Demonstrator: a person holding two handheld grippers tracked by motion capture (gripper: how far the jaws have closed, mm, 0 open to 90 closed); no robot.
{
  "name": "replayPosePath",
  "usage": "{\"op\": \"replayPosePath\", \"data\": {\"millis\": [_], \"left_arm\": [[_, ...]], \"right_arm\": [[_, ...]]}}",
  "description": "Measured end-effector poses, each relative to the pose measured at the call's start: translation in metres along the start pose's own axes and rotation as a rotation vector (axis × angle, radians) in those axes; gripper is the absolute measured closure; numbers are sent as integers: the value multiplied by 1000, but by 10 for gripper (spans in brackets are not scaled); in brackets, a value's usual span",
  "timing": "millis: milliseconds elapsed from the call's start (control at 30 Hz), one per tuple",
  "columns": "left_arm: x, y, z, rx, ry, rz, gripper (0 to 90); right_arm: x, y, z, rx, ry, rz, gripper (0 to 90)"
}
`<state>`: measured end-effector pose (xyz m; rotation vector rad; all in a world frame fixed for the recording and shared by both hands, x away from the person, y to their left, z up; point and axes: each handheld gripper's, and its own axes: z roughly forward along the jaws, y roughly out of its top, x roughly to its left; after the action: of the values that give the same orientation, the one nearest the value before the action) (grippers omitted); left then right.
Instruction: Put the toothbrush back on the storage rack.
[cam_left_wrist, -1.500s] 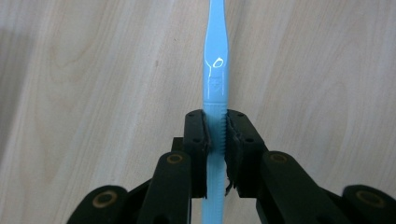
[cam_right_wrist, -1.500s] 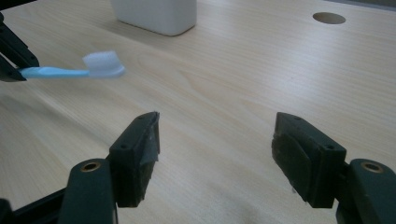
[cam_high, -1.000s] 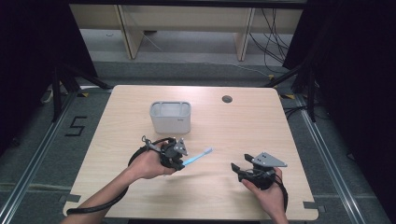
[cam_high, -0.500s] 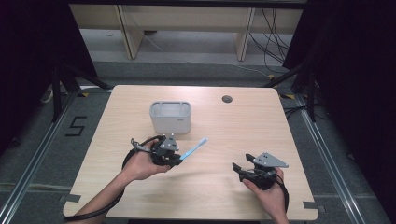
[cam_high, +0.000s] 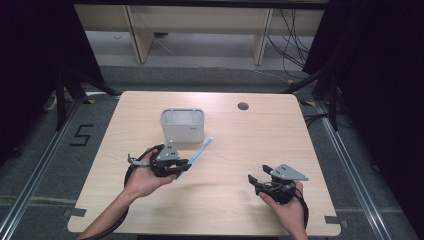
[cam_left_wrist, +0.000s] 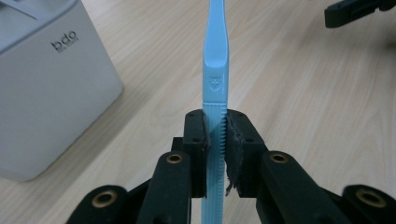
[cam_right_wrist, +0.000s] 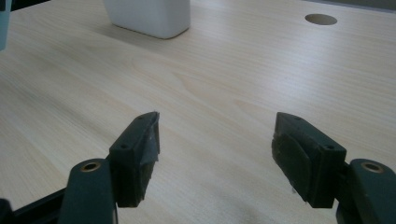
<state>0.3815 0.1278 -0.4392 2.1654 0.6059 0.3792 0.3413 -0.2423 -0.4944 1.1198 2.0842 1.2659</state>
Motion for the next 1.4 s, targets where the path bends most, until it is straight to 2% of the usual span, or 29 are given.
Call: {"op": "replayPosePath", "data": {"millis": [333, 433, 500, 533, 567, 1167, 1233, 1300, 1333, 1400], "left_arm": [[0, -4, -3, -31, 6, -4, 787], [0, -5, -4, -65, 20, -17, 787], [1, -5, -6, -53, 14, -5, 787], [0, -5, -5, -78, 27, -27, 787], [1, -5, -6, -89, 27, -24, 787], [5, -7, -16, -155, 70, -43, 788], [6, -7, -16, -168, 63, -52, 788], [6, -8, -18, -172, 76, -56, 787], [6, -8, -18, -189, 78, -58, 788], [6, -8, -19, -192, 85, -57, 788]], "right_arm": [[1, 0, 1, 0, 9, 4, 332], [2, 0, 1, 4, 15, 14, 332], [2, 0, 1, 6, 13, 11, 332], [2, 0, 2, 0, 16, 17, 332], [2, 0, 2, -1, 17, 15, 332], [2, 0, 2, -1, 18, 16, 331], [2, 0, 2, -2, 18, 16, 332], [2, 0, 2, -3, 18, 15, 332], [3, 0, 2, -2, 23, 23, 332], [3, 0, 3, -4, 32, 33, 332]]}}
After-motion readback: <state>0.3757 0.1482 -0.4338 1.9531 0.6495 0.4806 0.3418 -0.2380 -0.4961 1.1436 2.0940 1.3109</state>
